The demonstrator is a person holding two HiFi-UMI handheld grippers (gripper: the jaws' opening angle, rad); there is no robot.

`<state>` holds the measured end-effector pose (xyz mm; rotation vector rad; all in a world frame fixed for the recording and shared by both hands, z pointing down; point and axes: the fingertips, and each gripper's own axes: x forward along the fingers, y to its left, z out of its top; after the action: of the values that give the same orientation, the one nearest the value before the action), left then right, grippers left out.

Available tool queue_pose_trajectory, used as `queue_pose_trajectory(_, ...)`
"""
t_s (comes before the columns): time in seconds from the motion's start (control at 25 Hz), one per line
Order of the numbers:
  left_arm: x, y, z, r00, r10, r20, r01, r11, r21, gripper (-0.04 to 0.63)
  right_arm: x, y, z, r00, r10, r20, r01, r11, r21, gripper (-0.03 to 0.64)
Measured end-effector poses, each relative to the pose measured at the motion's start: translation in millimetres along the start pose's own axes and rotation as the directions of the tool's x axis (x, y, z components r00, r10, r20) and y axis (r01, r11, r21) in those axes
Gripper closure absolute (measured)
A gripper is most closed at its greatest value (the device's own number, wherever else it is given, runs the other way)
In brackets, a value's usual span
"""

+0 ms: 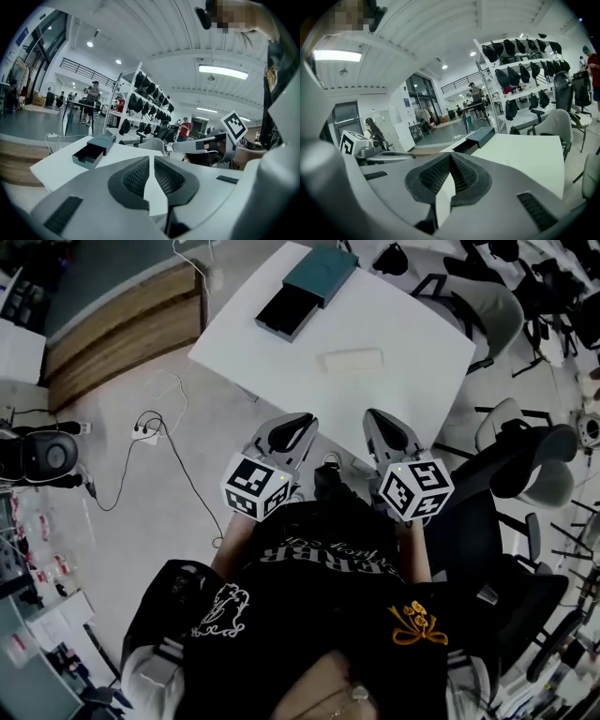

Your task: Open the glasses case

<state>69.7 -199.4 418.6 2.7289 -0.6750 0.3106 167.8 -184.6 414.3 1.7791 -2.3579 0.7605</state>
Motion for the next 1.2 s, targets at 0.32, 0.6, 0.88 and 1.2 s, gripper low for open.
queue_pose_trajectory(0.32,50,38,-22,0.993,0.081,-0.085,-0.084,0.996,-0.035,0.555,62,-62,-6,0.991,0.034,-0.132,-0.065,0.969,-0.240,0.601)
queue_pose_trajectory(0.6,81,68,-43,0.977,0.135,-0.164,-0.137,0.991,-0.001,0.555,116,-111,-10,0.979,0.002,-0.202,-0.087,0.907,-0.411,0.601)
queue_pose_trajectory(0.88,125,96,-66,0.964,0.139,-0.224,-0.144,0.990,-0.004,0.554,172,-156,-40,0.945,-0.033,-0.325,-0.146,0.849,-0.508,0.522)
queue_pose_trajectory(1.2,173,119,-110,0.933,0.119,-0.340,-0.124,0.992,0.008,0.463,207,-196,-87,0.898,-0.111,-0.427,-0.239,0.689,-0.684,0.438)
